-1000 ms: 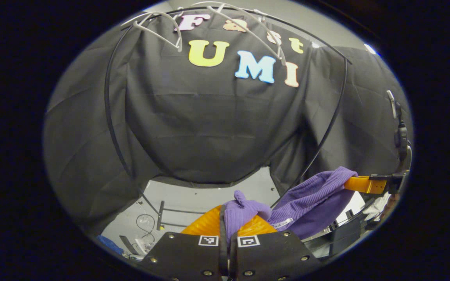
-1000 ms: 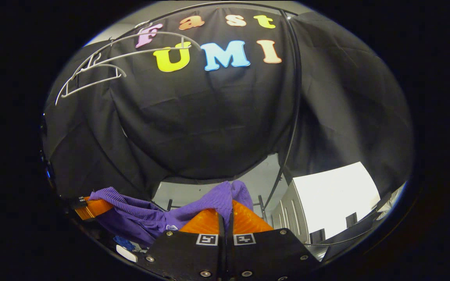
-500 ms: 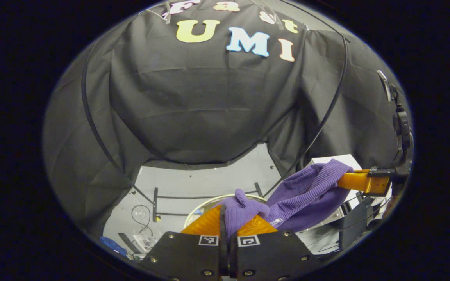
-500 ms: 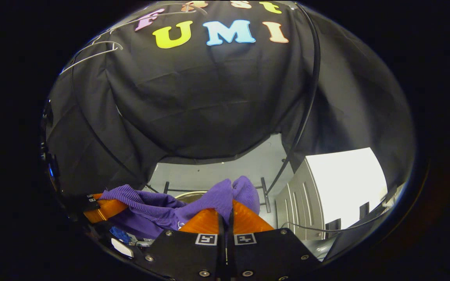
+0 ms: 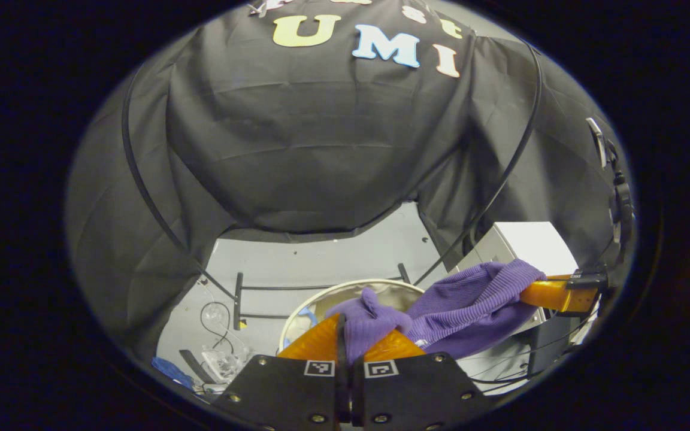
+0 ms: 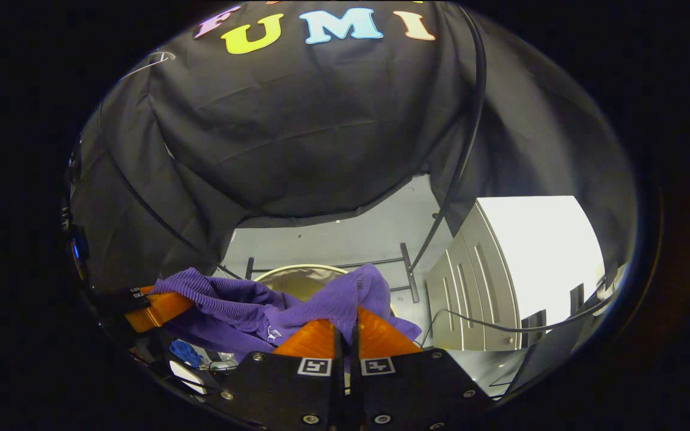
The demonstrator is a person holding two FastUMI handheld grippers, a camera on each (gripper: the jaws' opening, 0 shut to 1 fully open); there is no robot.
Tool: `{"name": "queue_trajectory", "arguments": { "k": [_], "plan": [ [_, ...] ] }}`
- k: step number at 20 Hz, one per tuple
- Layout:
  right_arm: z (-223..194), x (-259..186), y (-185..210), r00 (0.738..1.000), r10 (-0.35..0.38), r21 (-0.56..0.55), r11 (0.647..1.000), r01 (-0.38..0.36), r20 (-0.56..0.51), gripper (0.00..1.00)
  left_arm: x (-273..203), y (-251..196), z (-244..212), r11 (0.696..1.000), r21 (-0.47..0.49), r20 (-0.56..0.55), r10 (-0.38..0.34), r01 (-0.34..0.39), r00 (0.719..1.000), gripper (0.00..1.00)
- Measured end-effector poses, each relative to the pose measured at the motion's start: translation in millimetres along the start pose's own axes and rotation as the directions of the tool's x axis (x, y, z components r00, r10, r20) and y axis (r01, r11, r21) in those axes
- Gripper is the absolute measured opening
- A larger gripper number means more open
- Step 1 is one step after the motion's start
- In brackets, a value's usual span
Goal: Grasp the clothes on the hanger with both hands and then place them into the laundry hamper below.
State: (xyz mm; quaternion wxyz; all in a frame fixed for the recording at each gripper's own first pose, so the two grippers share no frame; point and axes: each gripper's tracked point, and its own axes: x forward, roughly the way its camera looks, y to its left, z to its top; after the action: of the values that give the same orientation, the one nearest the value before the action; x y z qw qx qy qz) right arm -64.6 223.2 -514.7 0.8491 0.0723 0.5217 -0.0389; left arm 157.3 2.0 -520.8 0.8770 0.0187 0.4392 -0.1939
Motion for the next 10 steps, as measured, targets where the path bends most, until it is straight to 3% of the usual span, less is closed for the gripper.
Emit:
{"name": "queue_trajectory", "arguments": {
  "k": [9, 10],
  "plan": [
    [-4.2, -13.2, 3.4, 1.0, 0.028, 0.021, 0.999, -0.027, -0.007, 0.11, -18.3, 0.0, 6.1, 0.998, 0.041, 0.026, 0.035, -0.036, 0.999, 0.04],
    [-5.3, -17.0, 1.4, 1.0, 0.022, 0.023, 0.999, -0.022, -0.006, 0.12, -22.1, -3.4, 7.8, 0.998, 0.048, 0.033, 0.031, -0.032, 0.999, 0.08]
  ]
}}
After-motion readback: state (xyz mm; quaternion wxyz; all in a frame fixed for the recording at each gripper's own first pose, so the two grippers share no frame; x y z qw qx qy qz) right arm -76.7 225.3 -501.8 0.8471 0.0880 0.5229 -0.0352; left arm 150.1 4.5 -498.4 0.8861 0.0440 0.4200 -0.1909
